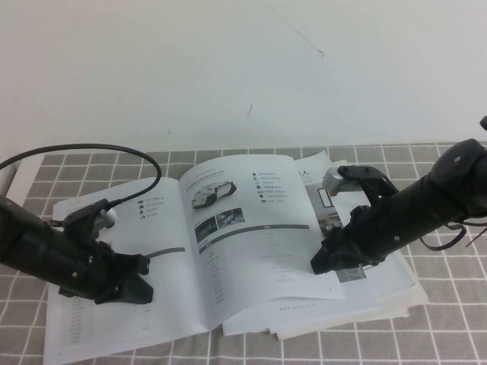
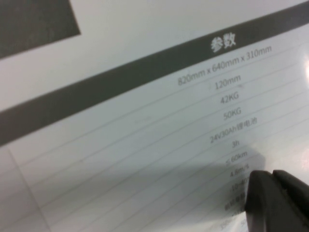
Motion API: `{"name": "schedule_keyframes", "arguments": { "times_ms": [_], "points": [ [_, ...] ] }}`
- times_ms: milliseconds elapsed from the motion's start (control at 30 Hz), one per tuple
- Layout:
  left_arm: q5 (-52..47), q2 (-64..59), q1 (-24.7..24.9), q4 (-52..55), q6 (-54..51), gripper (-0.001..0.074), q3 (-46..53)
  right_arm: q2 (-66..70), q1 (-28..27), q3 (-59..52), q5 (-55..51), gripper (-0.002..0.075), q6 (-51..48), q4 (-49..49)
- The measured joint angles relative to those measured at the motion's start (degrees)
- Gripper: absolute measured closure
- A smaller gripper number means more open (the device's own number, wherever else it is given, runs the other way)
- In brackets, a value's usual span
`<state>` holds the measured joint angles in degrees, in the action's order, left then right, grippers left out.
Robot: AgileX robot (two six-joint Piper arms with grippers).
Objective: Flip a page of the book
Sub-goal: Open the closed book
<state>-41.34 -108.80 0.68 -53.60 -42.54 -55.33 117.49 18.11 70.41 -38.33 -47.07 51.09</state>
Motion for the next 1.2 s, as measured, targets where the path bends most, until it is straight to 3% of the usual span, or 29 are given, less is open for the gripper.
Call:
{"name": "schedule_keyframes", "arguments": {
  "times_ms": [700,967,1200],
  "points": [
    [0.0,0.0,0.0,0.0,0.2,0.0739,0.0,-4.5,0.2,3.3,-3.0,0.0391,-2.8,2.9],
    [0.0,0.0,0.0,0.0,0.2,0.0739,0.0,-4.2,0.2,3.3,-2.3,0.0391,4.1,-9.9],
    [0.0,0.0,0.0,0.0,0.2,0.0739,0.0,-1.5,0.2,3.3,-2.5,0.0391,6.6,-12.8]
  ]
}}
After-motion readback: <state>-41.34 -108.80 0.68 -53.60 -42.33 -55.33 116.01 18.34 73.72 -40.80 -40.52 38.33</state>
